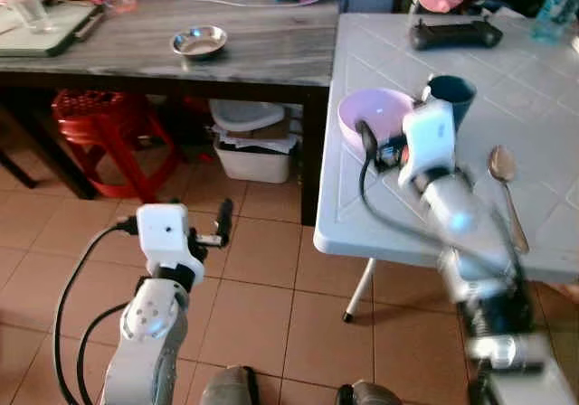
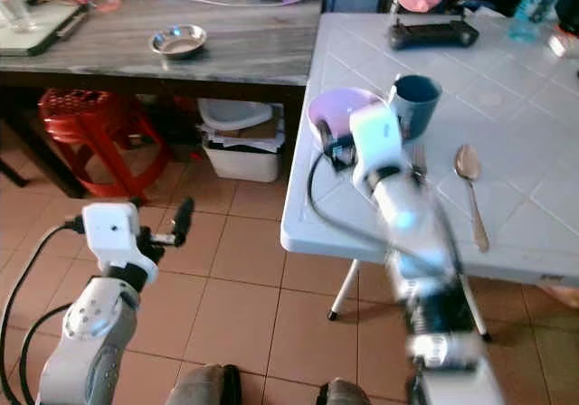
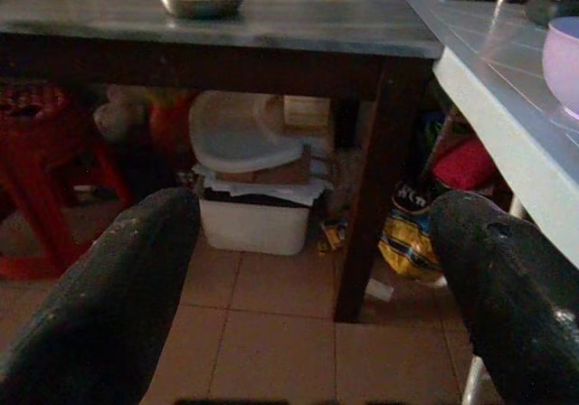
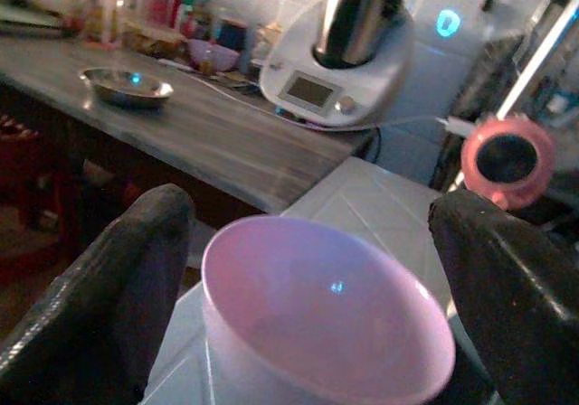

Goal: Setting the table

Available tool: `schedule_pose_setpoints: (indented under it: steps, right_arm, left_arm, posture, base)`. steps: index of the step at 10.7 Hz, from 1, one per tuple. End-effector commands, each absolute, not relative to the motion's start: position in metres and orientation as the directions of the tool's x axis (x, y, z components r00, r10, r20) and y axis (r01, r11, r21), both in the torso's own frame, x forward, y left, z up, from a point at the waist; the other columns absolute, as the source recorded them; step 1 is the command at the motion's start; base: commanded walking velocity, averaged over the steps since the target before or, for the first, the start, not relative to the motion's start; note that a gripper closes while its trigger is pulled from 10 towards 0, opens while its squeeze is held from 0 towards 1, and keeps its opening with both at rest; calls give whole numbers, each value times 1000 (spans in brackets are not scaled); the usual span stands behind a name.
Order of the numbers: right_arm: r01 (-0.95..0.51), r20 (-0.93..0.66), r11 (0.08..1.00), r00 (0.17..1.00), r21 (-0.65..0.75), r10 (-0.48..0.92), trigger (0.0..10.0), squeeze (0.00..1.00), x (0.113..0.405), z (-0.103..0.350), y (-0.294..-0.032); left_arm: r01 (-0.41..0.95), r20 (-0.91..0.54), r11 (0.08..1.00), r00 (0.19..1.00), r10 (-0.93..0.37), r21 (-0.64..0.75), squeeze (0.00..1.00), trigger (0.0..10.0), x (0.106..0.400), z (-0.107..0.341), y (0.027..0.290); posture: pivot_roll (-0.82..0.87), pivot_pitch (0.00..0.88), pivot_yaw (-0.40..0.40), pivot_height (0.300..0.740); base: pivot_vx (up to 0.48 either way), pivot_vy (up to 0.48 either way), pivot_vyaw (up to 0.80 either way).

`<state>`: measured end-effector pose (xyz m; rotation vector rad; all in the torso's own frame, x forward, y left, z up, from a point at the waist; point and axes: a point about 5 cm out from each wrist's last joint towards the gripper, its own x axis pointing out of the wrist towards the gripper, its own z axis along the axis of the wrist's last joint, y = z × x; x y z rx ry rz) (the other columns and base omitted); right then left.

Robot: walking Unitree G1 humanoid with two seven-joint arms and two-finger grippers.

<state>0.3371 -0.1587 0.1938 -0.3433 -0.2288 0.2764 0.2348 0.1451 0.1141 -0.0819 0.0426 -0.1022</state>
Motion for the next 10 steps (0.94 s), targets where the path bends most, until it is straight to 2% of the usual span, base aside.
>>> schedule_pose_setpoints:
  steps: [1,4,10]
  right_arm:
    - [-263,130,878,932,-400,338,10000,0,341,193,-157]
    - [-335,34,831,920,-444,390,10000,0,355,198,-158]
    - [-511,-69,715,833,-476,549,10000,0,366,201,-136]
  left_arm:
    - [96,-44,993,994,-99,-74,0,10000,231,116,147]
    - [111,-93,992,989,-117,-67,0,10000,219,113,149]
    - [108,-125,993,986,-115,-55,0,10000,216,115,153]
  posture:
    - [59,147,62,740]
    - [79,210,78,740]
    - [98,229,87,740]
  base:
    - [0,0,0]
    - [0,0,0]
    - [0,0,0]
